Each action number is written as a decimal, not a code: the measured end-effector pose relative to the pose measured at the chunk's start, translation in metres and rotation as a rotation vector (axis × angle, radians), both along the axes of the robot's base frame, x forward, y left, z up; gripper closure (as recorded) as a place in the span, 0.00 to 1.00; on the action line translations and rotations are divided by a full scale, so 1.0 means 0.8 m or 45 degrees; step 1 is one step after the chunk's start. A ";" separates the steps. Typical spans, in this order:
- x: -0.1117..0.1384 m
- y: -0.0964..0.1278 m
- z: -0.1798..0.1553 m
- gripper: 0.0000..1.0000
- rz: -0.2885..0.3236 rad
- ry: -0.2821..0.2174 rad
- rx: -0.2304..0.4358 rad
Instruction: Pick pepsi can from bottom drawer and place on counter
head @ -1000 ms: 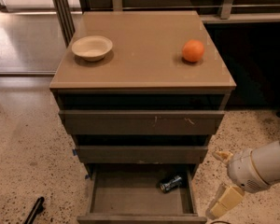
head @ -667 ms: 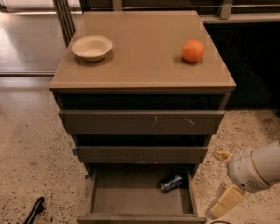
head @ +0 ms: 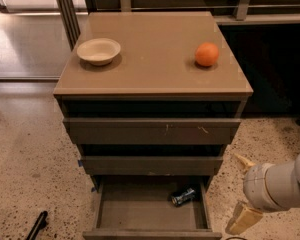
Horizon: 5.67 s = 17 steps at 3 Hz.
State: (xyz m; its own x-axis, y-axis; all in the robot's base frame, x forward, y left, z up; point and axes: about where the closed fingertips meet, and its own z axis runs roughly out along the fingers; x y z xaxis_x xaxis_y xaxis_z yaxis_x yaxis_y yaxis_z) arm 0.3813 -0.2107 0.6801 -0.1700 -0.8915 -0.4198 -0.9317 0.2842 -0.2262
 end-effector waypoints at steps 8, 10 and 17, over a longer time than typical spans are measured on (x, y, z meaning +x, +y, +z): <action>0.064 -0.085 -0.336 0.00 0.005 0.253 0.352; 0.059 -0.068 -0.389 0.00 0.007 0.342 0.411; 0.141 -0.009 -0.509 0.00 0.005 0.387 0.471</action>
Offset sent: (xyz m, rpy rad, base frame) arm 0.0905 -0.0631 -0.1523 0.2191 0.0769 0.1947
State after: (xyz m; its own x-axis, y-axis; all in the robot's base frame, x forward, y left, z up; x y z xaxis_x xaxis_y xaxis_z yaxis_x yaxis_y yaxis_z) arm 0.4943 -0.2175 0.2725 -0.3313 -0.6924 -0.6410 -0.9411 0.2909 0.1722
